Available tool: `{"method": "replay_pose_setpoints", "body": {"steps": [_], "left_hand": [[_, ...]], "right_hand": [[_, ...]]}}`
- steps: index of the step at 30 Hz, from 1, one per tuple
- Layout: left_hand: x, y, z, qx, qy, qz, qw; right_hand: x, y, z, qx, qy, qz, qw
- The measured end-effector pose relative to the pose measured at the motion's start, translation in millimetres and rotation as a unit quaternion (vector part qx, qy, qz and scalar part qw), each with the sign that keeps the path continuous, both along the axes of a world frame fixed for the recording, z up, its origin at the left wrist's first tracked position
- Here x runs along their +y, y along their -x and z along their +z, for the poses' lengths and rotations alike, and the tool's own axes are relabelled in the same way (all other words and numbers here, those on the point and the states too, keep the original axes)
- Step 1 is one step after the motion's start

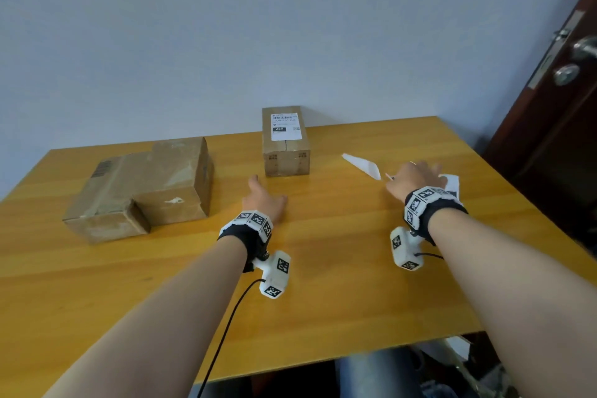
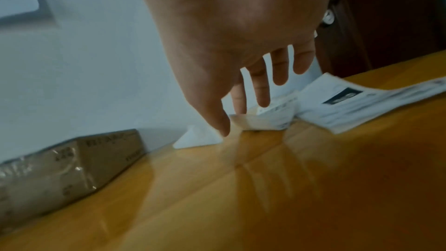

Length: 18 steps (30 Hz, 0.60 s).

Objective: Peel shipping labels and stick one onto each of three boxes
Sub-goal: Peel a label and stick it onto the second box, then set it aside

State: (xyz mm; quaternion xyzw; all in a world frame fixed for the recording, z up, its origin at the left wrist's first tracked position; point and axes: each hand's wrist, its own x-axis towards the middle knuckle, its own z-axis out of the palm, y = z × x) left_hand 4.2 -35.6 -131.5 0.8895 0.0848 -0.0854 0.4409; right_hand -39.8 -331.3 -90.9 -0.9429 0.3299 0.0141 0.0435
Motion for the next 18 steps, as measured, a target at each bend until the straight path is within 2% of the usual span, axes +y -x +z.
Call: {"method": "replay_pose_setpoints", "body": {"steps": [2, 5, 9, 11, 13, 15, 18], "left_hand": [[3.2, 10.2, 5.1, 0.014, 0.010, -0.001, 1.000], [6.5, 23.7, 20.7, 0.043, 0.015, -0.006, 0.999], [12.9, 36.8, 44.4, 0.061, 0.029, -0.051, 0.996], [16.1, 41.8, 58.3, 0.049, 0.066, -0.074, 0.994], [16.0, 49.1, 75.7, 0.041, 0.141, -0.094, 0.985], [13.5, 57.1, 95.6, 0.002, 0.209, -0.110, 0.972], [10.2, 67.7, 122.4, -0.052, 0.272, -0.118, 0.954]], "right_hand": [[-7.3, 8.8, -3.6, 0.008, 0.012, -0.003, 1.000], [-4.4, 18.7, 3.5, -0.033, -0.007, -0.020, 0.999], [12.0, 21.2, 25.1, -0.186, -0.048, 0.015, 0.981], [29.8, 22.7, 42.1, -0.287, -0.109, 0.071, 0.949], [51.4, 24.4, 58.0, -0.360, -0.180, 0.137, 0.905], [73.4, 27.6, 70.4, -0.390, -0.228, 0.201, 0.869], [104.2, 32.6, 81.0, -0.394, -0.269, 0.282, 0.833]]}}
